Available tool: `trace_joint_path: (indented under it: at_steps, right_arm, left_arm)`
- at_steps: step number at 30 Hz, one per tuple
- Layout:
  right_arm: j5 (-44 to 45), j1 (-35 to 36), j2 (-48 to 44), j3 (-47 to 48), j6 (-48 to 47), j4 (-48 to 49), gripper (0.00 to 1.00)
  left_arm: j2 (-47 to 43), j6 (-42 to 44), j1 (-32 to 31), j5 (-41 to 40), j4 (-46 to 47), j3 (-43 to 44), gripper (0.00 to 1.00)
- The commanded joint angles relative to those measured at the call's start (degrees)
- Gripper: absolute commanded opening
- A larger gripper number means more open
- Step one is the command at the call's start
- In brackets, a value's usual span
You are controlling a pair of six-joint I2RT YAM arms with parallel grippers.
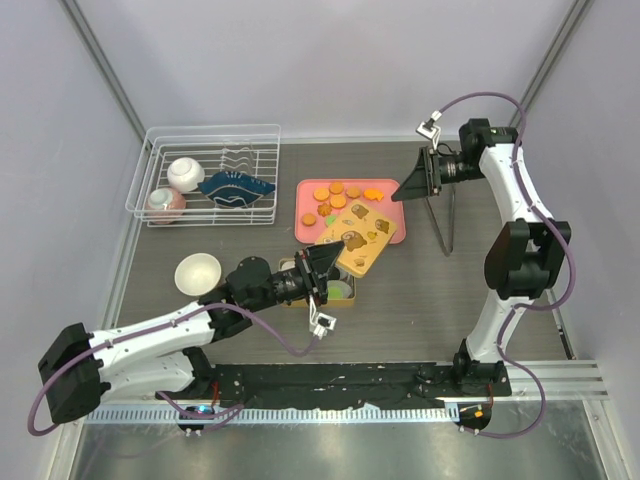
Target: Pack the cookies
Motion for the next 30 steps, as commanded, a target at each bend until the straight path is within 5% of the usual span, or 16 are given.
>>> trace_joint_path:
  at_steps: [1, 20, 30]
  right_arm:
    - [-1.64, 0.33, 1.33, 0.61, 0.04, -9.18, 0.66]
    - [-1.20, 6.22, 3.79, 1.05, -0.40, -9.10, 0.70]
    - [-1.55, 8.77, 1.07, -1.41, -0.48, -9.18, 0.64]
  left_arm:
    - [-1.09, 4.95, -0.18, 2.32, 8.75, -1.39, 0.20]
    - [-1.08, 9.35, -0.10, 3.28, 12.10, -3.07, 0.23]
    - [-0.73, 9.17, 1.57, 3.55, 11.66, -3.86, 0.27]
